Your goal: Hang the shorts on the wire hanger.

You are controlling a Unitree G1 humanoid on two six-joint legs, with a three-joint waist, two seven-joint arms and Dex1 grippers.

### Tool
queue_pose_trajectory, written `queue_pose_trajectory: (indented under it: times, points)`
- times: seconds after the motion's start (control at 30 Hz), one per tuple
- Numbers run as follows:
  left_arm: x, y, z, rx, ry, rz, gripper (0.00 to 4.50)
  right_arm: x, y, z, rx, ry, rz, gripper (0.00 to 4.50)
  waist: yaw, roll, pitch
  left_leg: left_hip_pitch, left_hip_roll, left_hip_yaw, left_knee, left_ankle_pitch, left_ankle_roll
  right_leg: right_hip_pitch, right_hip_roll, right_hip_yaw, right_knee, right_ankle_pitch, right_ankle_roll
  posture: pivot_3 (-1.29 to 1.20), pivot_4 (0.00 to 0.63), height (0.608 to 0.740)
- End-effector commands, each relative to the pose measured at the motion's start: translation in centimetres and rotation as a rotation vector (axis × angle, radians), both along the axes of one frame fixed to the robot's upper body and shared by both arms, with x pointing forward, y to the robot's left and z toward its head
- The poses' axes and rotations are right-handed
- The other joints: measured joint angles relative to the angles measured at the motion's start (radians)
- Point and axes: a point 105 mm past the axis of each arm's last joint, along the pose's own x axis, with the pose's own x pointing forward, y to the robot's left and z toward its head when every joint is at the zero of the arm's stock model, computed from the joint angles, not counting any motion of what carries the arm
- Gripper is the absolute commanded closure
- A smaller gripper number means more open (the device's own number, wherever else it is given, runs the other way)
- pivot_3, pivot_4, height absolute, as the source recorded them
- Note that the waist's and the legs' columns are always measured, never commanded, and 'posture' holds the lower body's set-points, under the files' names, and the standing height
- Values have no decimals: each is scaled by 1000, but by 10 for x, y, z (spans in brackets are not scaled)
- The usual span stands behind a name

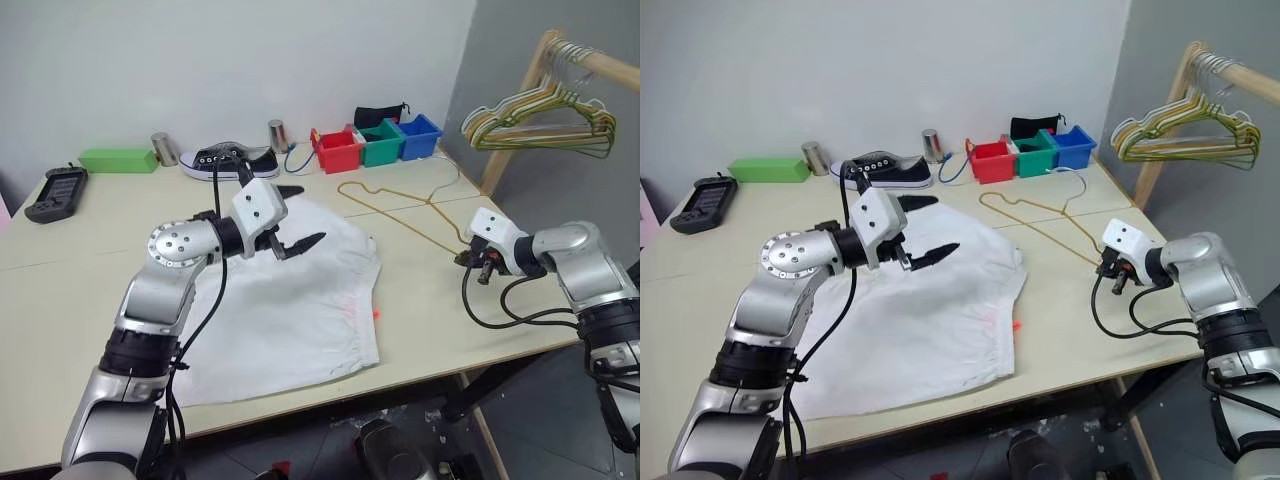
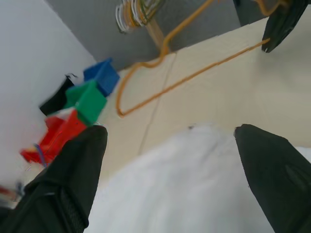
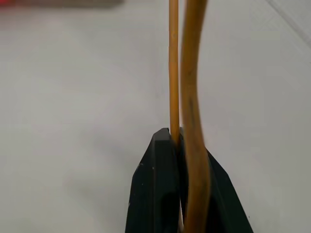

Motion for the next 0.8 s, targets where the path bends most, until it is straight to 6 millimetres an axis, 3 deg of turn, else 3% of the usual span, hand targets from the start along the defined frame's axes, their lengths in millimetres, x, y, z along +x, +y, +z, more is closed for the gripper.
queue_pose_trajectory:
  times: [0.03,0.27,0.37,0.57,0.8]
  points:
    - [-30,-6,-4,-32,97,-65,69,-45,-6,6,146,278,-7,4500,14,0,0,0,0,0,0,0,0,0,0,0,0,-1,0,-284,73,740]
    - [-63,-5,-29,-21,212,-90,69,-130,3,-2,416,786,-82,4500,26,-3,1,4,1,1,0,-5,-7,3,0,-1,0,-7,-11,-273,81,740]
    - [-70,-5,-34,-20,235,-90,69,-152,3,-11,447,900,-139,4500,28,-3,1,5,2,1,0,-5,-8,4,0,-1,0,-8,-13,-262,84,740]
    - [-74,-6,-40,-14,243,-72,69,-169,-4,-31,518,965,-266,4500,41,-6,3,4,2,2,0,-6,-9,3,0,-1,-2,-9,-13,-258,81,740]
    - [-77,-4,-46,4,250,-72,69,-175,-4,-40,524,954,-292,4500,45,-5,3,4,3,2,-1,-8,-8,1,0,-3,-13,-9,-12,-266,72,740]
